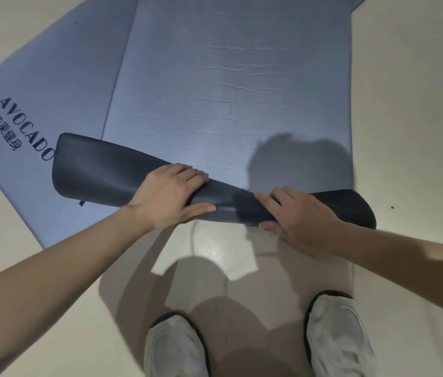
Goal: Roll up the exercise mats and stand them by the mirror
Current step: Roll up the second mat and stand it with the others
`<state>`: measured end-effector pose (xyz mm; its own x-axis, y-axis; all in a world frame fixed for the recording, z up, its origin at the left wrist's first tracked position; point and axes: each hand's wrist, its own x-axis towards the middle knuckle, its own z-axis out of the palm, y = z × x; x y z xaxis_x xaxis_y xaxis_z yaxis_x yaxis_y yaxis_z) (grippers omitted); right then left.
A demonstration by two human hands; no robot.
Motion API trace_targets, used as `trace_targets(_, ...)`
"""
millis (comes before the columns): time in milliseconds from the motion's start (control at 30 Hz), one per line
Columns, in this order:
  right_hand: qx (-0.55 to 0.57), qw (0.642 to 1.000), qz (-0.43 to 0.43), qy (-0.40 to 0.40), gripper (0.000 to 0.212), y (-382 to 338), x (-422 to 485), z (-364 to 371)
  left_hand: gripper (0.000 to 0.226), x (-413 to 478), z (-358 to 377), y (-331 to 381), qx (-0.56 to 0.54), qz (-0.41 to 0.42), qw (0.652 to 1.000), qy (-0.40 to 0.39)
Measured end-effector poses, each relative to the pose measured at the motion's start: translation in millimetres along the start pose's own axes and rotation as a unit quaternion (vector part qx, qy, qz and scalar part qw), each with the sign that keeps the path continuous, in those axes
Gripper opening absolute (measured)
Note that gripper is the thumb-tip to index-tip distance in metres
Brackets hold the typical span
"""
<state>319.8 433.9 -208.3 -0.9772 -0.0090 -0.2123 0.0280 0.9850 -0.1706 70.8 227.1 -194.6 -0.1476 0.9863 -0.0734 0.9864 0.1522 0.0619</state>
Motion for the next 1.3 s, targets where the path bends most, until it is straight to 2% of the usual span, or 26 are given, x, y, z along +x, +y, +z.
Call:
trace_targets(67,0.059,0.997,0.034,-0.031,0.058,11,9,-14,0.07,-9,-1,-1,0.014,-0.032,0.999,0.038)
trace_targets(133,0.127,0.987,0.059,-0.076,0.055,25,20,-29,0.072,-14,0,-6,0.028,-0.055,0.997,0.042)
trace_targets(333,0.215,0.963,0.097,-0.133,0.049,63,60,-55,0.086,21,-4,-38,0.059,-0.071,0.996,-0.019)
trace_targets(400,0.167,0.972,0.128,-0.108,0.054,71,69,-61,0.088,43,-10,-52,0.041,-0.085,0.994,-0.047)
trace_targets(467,0.07,0.985,0.15,-0.047,0.057,70,75,-62,0.089,63,-13,-64,0.015,-0.094,0.992,-0.087)
trace_targets(600,-0.016,0.991,0.123,0.047,0.069,40,68,-45,0.083,94,-18,-75,-0.009,-0.096,0.982,-0.161)
trace_targets(667,-0.044,0.991,0.109,0.057,0.084,29,61,-31,0.08,104,-19,-77,-0.017,-0.1,0.977,-0.186)
trace_targets(733,-0.08,0.991,0.108,0.023,0.101,30,60,-20,0.075,109,-18,-78,-0.034,-0.104,0.975,-0.192)
trace_targets(800,-0.089,0.991,0.1,0.003,0.109,37,66,-18,0.07,111,-18,-78,-0.057,-0.104,0.98,-0.16)
trace_targets(967,-0.012,0.994,0.095,-0.056,0.104,60,84,-31,0.057,103,-16,-73,-0.022,-0.061,0.997,0.048)
trace_targets(1033,0.024,0.992,0.102,-0.071,0.103,69,91,-37,0.055,91,-14,-58,-0.023,-0.04,0.994,0.096)
trace_targets(1100,0.058,0.99,0.108,-0.076,0.101,78,97,-43,0.066,78,-6,-40,-0.017,-0.035,0.993,0.113)
trace_targets(1200,0.127,0.982,0.114,-0.086,0.095,91,106,-53,0.097,72,5,-30,0.016,-0.064,0.994,0.086)
trace_targets(1300,0.21,0.963,0.127,-0.114,0.087,100,116,-66,0.105,90,-5,-42,0.023,-0.076,0.996,0.04)
